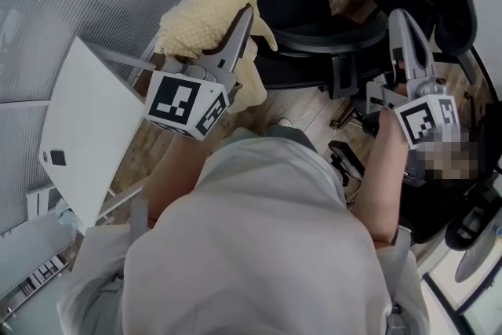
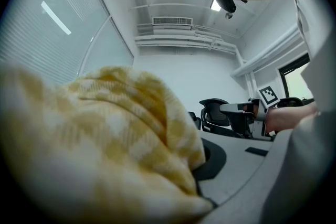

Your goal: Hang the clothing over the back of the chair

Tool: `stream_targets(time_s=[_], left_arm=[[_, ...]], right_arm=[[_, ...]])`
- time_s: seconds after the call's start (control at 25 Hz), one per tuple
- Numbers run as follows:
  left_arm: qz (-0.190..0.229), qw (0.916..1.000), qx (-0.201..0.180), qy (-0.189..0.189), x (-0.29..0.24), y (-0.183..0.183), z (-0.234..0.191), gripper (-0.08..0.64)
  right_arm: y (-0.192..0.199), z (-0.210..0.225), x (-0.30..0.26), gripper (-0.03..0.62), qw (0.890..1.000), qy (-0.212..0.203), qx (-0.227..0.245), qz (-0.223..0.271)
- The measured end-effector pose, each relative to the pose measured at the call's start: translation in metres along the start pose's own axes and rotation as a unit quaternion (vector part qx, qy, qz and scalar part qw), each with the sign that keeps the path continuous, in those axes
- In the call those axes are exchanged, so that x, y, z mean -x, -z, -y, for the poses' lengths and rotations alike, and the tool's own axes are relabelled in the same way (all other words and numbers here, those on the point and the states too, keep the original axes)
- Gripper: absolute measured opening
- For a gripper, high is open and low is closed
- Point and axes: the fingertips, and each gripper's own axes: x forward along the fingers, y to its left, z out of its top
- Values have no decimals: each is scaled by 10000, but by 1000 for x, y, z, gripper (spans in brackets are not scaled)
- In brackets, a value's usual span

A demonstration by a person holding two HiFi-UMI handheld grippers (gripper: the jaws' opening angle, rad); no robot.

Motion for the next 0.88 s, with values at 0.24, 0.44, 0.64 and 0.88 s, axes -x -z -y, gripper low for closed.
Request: stream_targets(time_s=[0.24, 0.44, 0.64, 0.88], left_arm=[[10, 9998, -28, -206, -5, 0, 0, 78], [40, 9995, -60, -297, -12, 1, 6, 78], [33, 9996, -82, -273, -17, 2, 13, 78], [10, 10000, -29, -92, -22, 0, 14, 78]], right_arm=[[-1, 7, -5, 21, 9998, -216, -25, -7], [-2, 16, -4, 21, 9993, -368, -24, 15], [-4, 20, -2, 21, 9992, -407, -24, 21], [-4, 24, 1, 21, 9998, -196, -52, 16]])
